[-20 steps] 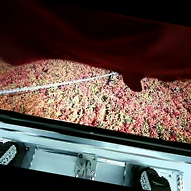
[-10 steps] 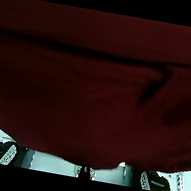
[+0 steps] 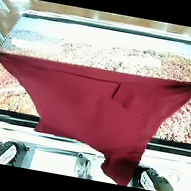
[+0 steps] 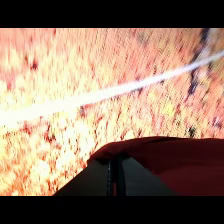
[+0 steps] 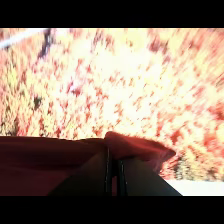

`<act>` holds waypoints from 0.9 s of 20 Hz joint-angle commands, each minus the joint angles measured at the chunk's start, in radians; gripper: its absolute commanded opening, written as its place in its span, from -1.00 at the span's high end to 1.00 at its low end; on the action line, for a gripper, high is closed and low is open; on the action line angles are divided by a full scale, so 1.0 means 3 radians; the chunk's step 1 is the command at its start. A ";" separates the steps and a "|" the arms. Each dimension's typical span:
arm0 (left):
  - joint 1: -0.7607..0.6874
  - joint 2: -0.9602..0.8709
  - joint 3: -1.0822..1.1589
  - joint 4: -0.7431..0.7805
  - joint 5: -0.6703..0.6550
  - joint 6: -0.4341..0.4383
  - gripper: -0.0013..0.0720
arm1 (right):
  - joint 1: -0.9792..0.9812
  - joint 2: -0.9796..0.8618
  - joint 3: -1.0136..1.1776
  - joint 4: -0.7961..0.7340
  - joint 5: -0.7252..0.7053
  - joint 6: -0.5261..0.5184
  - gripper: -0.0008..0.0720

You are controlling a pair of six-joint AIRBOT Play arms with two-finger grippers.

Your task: Fold the shirts.

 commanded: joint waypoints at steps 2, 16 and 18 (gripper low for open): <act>0.0001 -0.0946 -0.0359 -0.0098 0.0600 0.0168 0.86 | 0.0001 -0.0904 -0.0593 0.0566 -0.1125 0.0028 0.79; -0.0090 -0.3033 0.0275 -0.1027 0.1840 0.0951 0.86 | 0.0702 -0.2399 -0.0594 0.0392 -0.3735 -0.0155 0.79; -0.0145 -0.3092 0.0275 -0.1020 0.1835 0.0951 0.86 | 0.0699 -0.2458 -0.0594 0.0378 -0.3574 -0.0156 0.79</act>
